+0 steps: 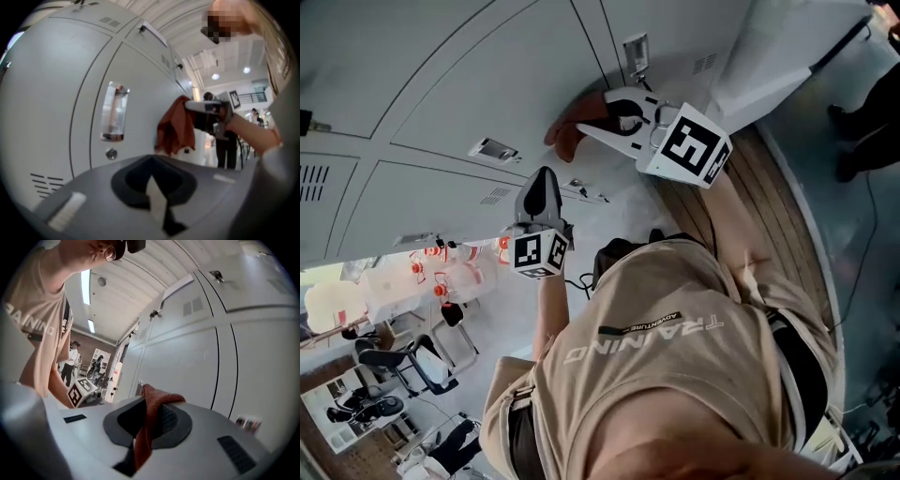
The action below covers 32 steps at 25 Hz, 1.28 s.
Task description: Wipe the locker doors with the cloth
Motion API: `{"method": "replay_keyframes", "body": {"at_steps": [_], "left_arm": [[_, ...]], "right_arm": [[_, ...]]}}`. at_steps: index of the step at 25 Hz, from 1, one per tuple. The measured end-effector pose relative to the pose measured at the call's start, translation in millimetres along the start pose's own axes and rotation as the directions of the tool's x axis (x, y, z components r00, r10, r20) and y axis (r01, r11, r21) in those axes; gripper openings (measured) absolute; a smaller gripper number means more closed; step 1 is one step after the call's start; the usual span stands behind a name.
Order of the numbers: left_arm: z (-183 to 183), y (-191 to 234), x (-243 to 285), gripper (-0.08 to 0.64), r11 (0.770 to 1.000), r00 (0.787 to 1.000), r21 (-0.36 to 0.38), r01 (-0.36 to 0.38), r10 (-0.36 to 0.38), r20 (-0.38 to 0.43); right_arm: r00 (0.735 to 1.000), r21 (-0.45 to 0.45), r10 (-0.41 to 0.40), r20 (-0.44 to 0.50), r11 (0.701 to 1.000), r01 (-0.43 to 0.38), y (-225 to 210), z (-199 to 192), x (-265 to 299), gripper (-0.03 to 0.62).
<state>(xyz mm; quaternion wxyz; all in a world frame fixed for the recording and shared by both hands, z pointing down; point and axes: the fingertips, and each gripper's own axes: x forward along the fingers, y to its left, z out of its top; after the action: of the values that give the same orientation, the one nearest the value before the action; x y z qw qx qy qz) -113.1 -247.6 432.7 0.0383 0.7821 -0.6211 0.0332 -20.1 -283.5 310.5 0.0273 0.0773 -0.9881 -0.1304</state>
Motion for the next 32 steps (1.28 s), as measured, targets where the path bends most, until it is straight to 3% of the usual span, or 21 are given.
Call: {"method": "replay_keyframes", "body": {"at_steps": [2,6,12,21,26,30,32], "left_arm": [[4,-3,5,0.005,1.000,1.000,0.004,0.011,-0.012,0.012],[4,-7,14,0.005,1.000,0.999,0.003,0.027,-0.027,0.018],[8,-16,25,0.005,0.999,0.998,0.009,0.053,-0.053,0.033],[-6,-5,19,0.005,1.000,1.000,0.009,0.027,-0.026,-0.013],[-13,-3,28,0.005,0.999,0.999,-0.005,0.032,-0.032,-0.036],[-19,-8,33,0.005,0.999,0.997,-0.007,0.052,-0.053,-0.056],[-21,-10,33,0.005,0.999,0.996,-0.006,0.054,-0.055,-0.063]], "right_arm": [[0.997,-0.044,-0.022,0.068,0.999,0.025,-8,46,-11,0.029],[0.970,-0.048,-0.116,0.212,0.990,0.129,-41,120,-27,0.028],[0.939,-0.120,-0.184,0.289,0.967,0.227,-93,170,-26,0.029],[0.933,0.003,-0.181,0.310,0.982,0.189,-113,144,-20,0.028],[0.951,0.116,-0.160,0.265,0.984,0.133,-101,90,-14,0.028],[0.963,0.239,-0.151,0.222,0.966,0.096,-89,35,-12,0.028],[0.974,0.257,-0.150,0.167,0.961,0.104,-82,7,-9,0.028]]}}
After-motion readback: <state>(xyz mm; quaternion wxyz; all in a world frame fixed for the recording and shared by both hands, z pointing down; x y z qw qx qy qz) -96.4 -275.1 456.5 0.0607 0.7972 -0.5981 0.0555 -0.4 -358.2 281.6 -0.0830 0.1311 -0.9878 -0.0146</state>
